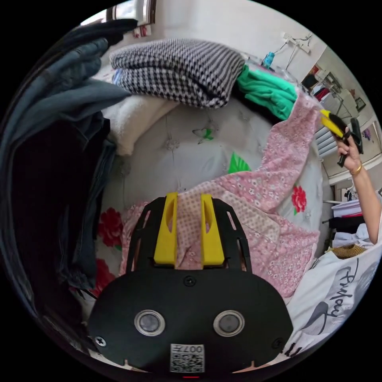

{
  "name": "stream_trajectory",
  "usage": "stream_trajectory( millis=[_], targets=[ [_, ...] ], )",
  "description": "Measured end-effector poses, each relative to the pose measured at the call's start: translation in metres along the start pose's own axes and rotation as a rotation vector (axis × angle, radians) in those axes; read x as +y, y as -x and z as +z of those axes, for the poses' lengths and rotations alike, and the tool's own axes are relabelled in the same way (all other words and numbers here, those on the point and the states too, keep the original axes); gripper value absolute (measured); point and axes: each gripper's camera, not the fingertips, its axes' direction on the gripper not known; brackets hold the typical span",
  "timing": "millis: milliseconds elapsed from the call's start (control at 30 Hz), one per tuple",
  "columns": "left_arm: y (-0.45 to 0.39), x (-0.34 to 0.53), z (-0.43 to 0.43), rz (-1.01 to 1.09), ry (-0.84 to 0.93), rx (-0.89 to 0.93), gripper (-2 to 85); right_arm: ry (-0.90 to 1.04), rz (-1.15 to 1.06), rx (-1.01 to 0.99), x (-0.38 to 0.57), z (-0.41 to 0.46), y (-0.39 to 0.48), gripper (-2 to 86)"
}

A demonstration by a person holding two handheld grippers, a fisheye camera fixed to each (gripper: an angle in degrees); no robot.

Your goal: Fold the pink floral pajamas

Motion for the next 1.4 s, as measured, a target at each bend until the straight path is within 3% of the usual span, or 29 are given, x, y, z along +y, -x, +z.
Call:
stream_trajectory(
  millis=[67,100,167,300,400,533,667,767,867,967,1167,1400],
  targets=[
    [-0.001,-0.015,0.03,0.006,0.11,-0.008,4.5,0.035,-0.017,0.025,-0.008,0.002,0.004,3.8],
    [-0.002,-0.014,0.027,0.018,0.078,-0.004,2.5,0.014,-0.024,0.031,-0.011,-0.007,0.007,2.8],
    [-0.01,-0.015,0.019,0.033,0.101,-0.02,-0.4,-0.121,-0.068,-0.02,-0.01,-0.043,0.016,1.6],
    [-0.033,0.019,-0.064,0.058,-0.227,-0.106,-0.9,-0.409,-0.212,-0.057,0.013,-0.135,0.018,0.5],
    [-0.037,0.055,-0.094,-0.016,-0.422,-0.083,-0.9,-0.264,-0.064,0.108,0.021,-0.121,-0.035,0.1],
    [-0.027,0.024,-0.022,-0.03,-0.152,-0.025,-0.5,-0.03,0.212,0.16,0.03,-0.067,-0.103,0.0],
    [-0.02,-0.007,0.006,-0.062,-0.033,-0.004,2.5,-0.186,0.279,-0.069,0.032,-0.064,-0.111,0.1],
    [-0.018,-0.007,0.013,-0.079,-0.016,0.0,3.7,-0.149,0.323,-0.06,0.039,-0.052,-0.118,0.1],
    [-0.008,0.009,0.003,-0.154,-0.063,0.032,4.8,-0.102,0.516,-0.079,0.066,-0.038,-0.151,0.1],
    [-0.001,0.041,-0.036,-0.197,-0.173,0.005,4.9,-0.242,0.548,-0.187,0.085,-0.049,-0.152,0.1],
    [0.005,0.162,-0.104,-0.353,-0.242,-0.08,3.8,-0.24,0.151,-0.278,0.064,-0.033,-0.03,0.1],
    [0.004,0.334,-0.129,-0.719,-0.129,-0.087,2.9,0.099,-0.596,-0.504,0.117,0.087,0.227,0.9]
  ],
)
